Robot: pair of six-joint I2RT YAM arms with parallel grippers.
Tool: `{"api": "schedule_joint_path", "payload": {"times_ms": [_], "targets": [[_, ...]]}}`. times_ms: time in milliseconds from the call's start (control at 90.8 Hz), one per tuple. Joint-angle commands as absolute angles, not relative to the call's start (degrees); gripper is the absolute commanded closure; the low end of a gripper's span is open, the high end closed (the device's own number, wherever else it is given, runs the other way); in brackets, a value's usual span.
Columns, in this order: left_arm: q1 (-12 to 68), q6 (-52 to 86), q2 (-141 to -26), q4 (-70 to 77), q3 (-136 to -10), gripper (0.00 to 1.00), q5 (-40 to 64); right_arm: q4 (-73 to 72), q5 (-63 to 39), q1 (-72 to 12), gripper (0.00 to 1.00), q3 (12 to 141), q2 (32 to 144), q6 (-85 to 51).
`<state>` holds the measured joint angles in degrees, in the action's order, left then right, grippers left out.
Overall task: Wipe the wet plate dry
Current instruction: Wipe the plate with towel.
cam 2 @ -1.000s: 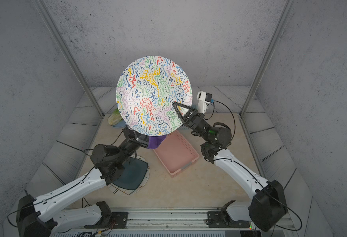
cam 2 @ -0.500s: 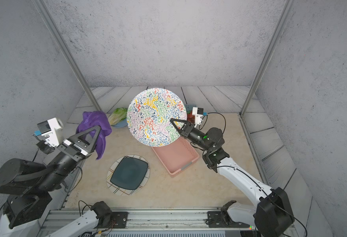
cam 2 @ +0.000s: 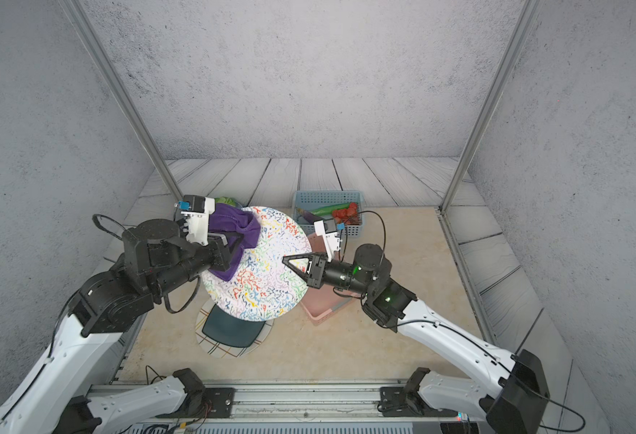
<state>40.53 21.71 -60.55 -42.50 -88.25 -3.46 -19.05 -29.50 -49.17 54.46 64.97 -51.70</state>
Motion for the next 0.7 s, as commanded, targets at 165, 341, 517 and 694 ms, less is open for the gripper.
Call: {"api": "schedule_joint_path", "payload": {"times_ms": [165,341,517,694], "targets": [[48.60,18.69,-66.12,-38.11,-78.25,1.00,7.07,-32.82,-28.37,-46.52,1.00,55.47,61.49,-54.39],[48.64,24.78,-59.58,-32.91,-65.72,1.00,10.85,-40.77,-29.97,-38.70,1.00,53.70,60.67,-64.28],[52.57,22.91,-66.48,-34.49,-67.45,1.00,13.78,-45.08,-33.60,-42.17,1.00,57.03,64.31,-66.06],[48.72,23.47,-65.64,-38.35,-69.26,1.00,4.10,-47.15,-30.64,-41.93,1.00,53.59,61.19,-66.45]]}}
